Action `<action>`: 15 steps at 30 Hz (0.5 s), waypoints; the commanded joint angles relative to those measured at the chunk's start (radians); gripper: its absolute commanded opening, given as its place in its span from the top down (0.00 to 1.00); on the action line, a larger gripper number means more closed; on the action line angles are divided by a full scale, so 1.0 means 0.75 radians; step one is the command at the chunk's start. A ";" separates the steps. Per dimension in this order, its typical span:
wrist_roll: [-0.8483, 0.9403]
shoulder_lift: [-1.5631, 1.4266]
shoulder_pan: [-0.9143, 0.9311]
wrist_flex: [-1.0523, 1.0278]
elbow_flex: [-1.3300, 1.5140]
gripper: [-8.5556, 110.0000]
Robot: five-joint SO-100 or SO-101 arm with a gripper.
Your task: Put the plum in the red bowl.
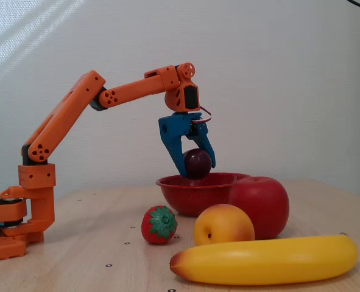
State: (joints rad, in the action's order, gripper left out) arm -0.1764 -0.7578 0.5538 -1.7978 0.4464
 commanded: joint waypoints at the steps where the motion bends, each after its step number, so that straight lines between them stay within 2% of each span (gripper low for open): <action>1: -0.029 -0.070 -0.014 -0.198 -0.127 0.57; 3: -0.037 -0.061 -0.022 -0.198 -0.129 0.48; 6: -0.051 -0.053 -0.027 -0.198 -0.129 0.45; 12: -0.020 -0.076 -0.045 -0.194 -0.178 0.45; 13: 0.000 -0.102 -0.055 -0.190 -0.186 0.48; 15: 0.014 -0.149 -0.076 -0.166 -0.205 0.63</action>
State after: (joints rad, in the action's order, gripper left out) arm -0.1917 -0.7409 0.5415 -1.7978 0.3728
